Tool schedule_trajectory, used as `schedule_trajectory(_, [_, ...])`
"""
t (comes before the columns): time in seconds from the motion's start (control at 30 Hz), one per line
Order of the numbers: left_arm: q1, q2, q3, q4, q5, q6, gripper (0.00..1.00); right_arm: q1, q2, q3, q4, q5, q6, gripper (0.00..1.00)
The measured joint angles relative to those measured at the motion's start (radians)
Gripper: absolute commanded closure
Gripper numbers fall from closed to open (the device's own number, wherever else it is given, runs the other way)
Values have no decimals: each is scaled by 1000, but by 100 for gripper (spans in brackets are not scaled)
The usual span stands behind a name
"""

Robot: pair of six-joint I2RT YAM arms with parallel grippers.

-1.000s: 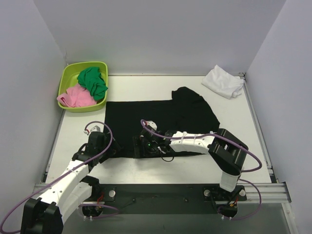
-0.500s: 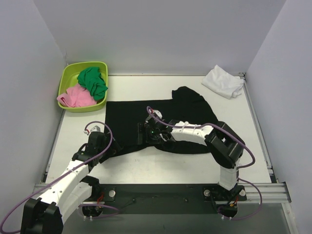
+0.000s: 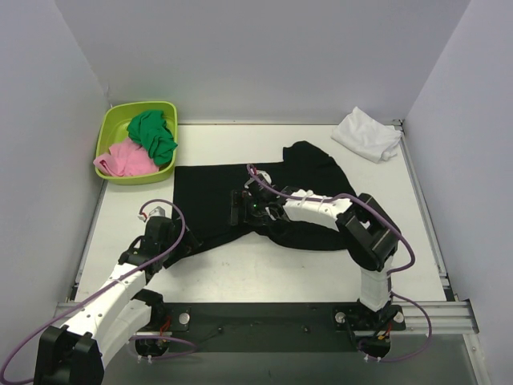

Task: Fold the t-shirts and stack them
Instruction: Fold the flattened tshirt in 1/3 of the way

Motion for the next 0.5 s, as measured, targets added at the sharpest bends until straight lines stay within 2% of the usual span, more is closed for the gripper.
schedule_trajectory(0.2, [0, 0, 0, 0, 0, 0, 3, -3, -16, -21, -5, -3, -22, 8])
schedule_trajectory(0.5, [16, 1, 30, -55, -16, 5, 2, 22, -167, -239, 53, 31, -28, 8])
